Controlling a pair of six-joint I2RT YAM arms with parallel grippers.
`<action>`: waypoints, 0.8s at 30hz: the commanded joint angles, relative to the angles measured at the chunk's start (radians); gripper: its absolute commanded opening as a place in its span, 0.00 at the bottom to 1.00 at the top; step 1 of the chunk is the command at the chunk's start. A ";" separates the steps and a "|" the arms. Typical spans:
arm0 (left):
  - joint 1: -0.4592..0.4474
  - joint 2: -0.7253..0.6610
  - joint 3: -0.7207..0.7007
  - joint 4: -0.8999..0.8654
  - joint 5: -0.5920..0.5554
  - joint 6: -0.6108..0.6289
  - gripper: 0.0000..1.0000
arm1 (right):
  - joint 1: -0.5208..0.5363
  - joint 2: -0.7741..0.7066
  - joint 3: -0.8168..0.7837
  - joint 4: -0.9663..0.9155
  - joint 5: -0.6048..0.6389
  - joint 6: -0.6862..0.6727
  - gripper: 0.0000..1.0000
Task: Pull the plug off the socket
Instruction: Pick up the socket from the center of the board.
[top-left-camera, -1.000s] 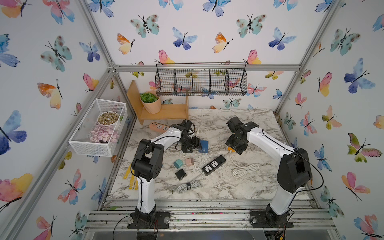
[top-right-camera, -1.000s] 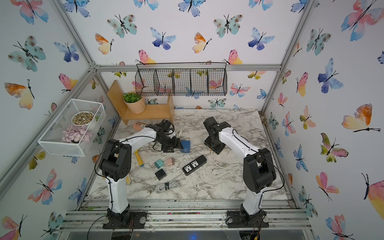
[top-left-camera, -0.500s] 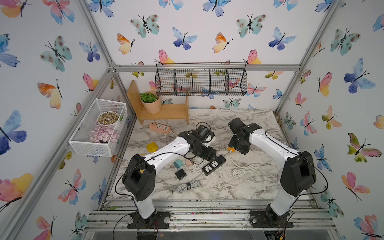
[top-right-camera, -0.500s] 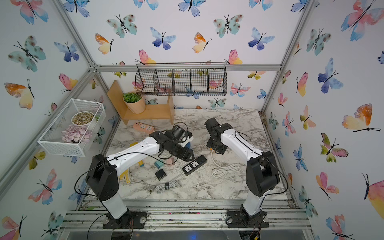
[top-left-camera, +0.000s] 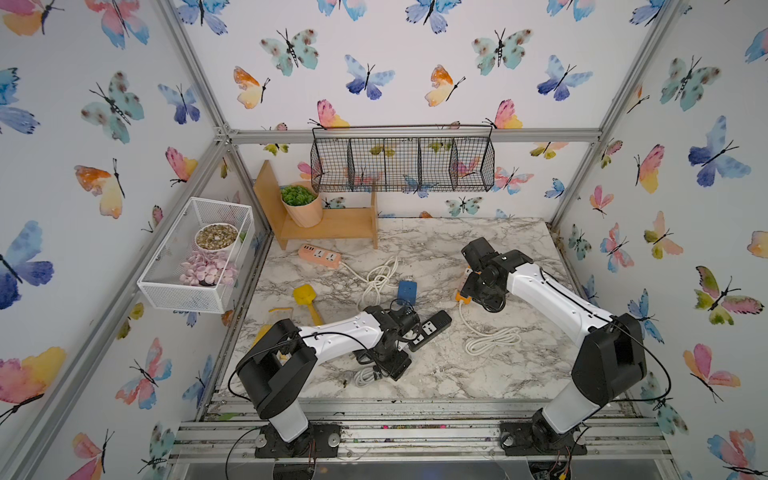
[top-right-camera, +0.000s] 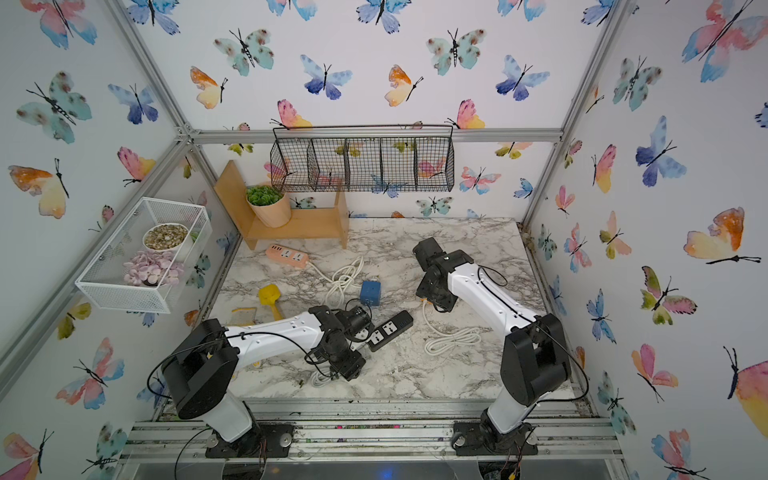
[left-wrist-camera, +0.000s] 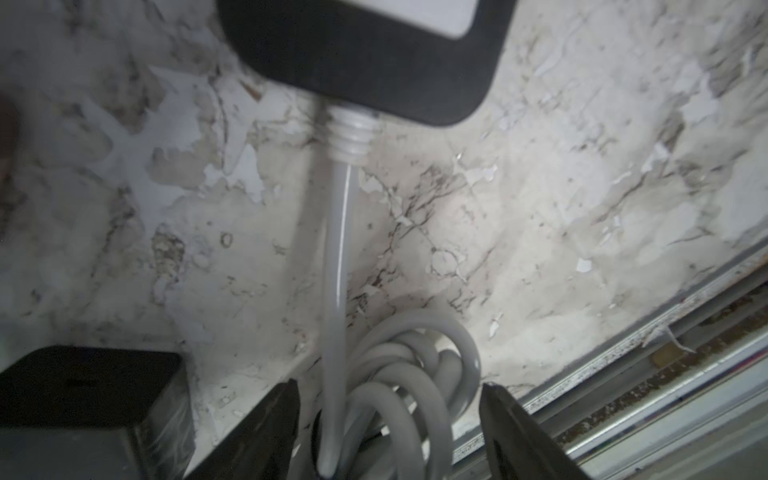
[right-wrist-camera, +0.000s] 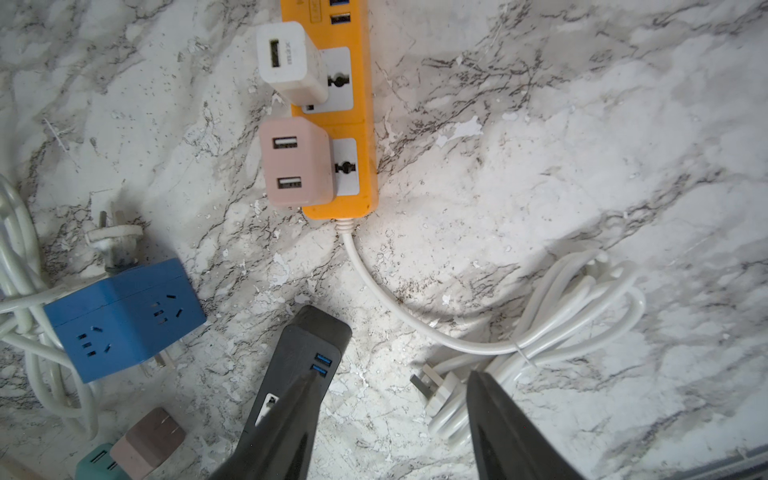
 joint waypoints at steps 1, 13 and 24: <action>-0.018 -0.033 -0.018 0.020 -0.065 -0.003 0.77 | -0.006 -0.025 -0.016 -0.013 0.018 -0.008 0.62; -0.034 0.051 -0.013 0.006 -0.131 0.032 0.46 | -0.006 -0.048 -0.052 0.004 0.002 0.004 0.62; -0.068 -0.022 0.255 -0.106 -0.201 0.098 0.00 | -0.006 -0.044 -0.048 0.012 0.024 0.013 0.61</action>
